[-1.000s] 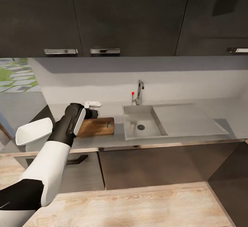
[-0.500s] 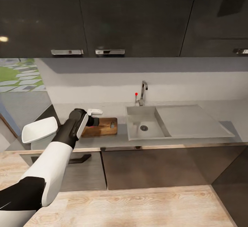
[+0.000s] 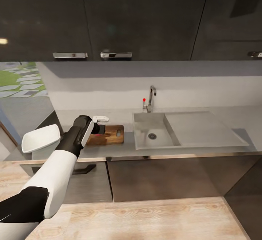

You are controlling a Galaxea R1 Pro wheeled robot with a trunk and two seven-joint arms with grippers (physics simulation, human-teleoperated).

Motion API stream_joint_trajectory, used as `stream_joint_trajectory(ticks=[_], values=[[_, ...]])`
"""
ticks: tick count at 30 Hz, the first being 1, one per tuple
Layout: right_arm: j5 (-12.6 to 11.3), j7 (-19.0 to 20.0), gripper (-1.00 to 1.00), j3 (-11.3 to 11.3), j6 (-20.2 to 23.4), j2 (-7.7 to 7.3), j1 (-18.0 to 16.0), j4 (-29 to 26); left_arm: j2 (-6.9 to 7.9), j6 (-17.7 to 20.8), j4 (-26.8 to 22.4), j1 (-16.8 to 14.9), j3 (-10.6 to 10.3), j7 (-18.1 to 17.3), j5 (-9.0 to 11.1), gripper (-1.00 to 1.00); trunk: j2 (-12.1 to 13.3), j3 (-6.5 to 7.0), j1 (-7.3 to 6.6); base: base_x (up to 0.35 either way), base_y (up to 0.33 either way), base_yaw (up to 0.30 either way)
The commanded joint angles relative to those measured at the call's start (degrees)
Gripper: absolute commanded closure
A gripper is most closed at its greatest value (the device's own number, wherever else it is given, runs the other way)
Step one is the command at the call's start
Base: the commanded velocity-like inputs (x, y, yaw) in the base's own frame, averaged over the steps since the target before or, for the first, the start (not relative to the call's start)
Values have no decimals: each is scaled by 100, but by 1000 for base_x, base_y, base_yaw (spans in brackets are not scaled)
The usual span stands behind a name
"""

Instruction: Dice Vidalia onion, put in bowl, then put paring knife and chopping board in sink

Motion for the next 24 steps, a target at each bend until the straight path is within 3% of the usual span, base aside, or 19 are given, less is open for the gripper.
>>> stream_joint_trajectory(ticks=[1,24], values=[[61,-41,-100,-28,-6,3,-5,1,1,23,-4,-5,-6,18,19,100,-12,-12,5,187,0,0],[61,-42,-100,-20,-5,21,-5,1,1,23,114,-5,-2,18,20,100,-12,-33,5,28,0,0]])
